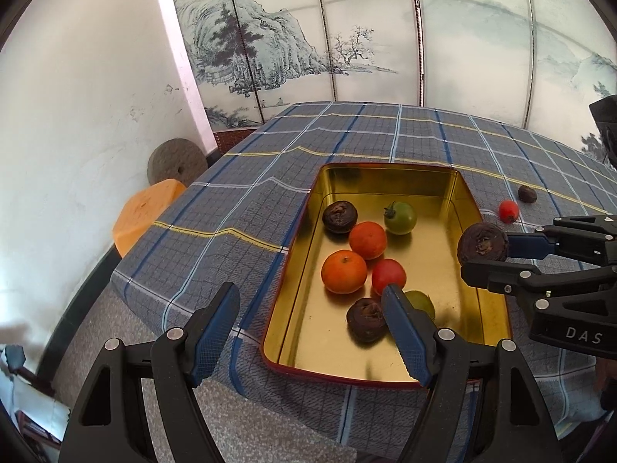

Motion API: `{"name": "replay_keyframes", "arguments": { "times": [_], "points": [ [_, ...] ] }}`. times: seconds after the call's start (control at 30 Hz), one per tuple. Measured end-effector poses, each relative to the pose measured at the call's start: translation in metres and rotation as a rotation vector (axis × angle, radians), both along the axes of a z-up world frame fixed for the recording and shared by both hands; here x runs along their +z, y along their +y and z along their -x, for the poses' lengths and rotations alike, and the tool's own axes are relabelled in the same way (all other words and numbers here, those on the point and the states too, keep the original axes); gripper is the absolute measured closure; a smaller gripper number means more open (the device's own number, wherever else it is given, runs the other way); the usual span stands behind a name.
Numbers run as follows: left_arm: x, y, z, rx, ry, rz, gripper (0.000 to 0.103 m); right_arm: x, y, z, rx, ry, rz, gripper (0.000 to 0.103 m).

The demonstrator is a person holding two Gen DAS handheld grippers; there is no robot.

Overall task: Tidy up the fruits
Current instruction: 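Carry the brown fruit in the right gripper into the tin and release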

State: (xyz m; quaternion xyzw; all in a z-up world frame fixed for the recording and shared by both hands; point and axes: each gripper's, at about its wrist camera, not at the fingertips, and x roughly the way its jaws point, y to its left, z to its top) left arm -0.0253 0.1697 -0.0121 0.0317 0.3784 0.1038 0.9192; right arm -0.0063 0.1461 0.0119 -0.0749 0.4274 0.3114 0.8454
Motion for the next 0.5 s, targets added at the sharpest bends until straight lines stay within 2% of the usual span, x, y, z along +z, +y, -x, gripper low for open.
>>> {"name": "replay_keyframes", "arguments": {
  "times": [0.37, 0.4, 0.47, 0.5],
  "points": [
    [-0.003, 0.006, 0.002, 0.009, 0.009, 0.000, 0.026, -0.007, 0.007, -0.011, -0.021, 0.005, -0.004, 0.065],
    [-0.003, 0.006, 0.002, 0.009, 0.010, -0.001, 0.026, -0.004, 0.006, -0.012, -0.025, -0.002, -0.015, 0.063],
    [-0.003, 0.006, 0.002, 0.009, 0.013, -0.004, 0.026, 0.002, 0.004, -0.012, -0.030, -0.015, -0.042, 0.051],
    [-0.003, 0.006, 0.003, 0.008, 0.012, -0.005, 0.026, 0.005, 0.002, -0.010, -0.033, -0.025, -0.055, 0.049]
  ]
}}
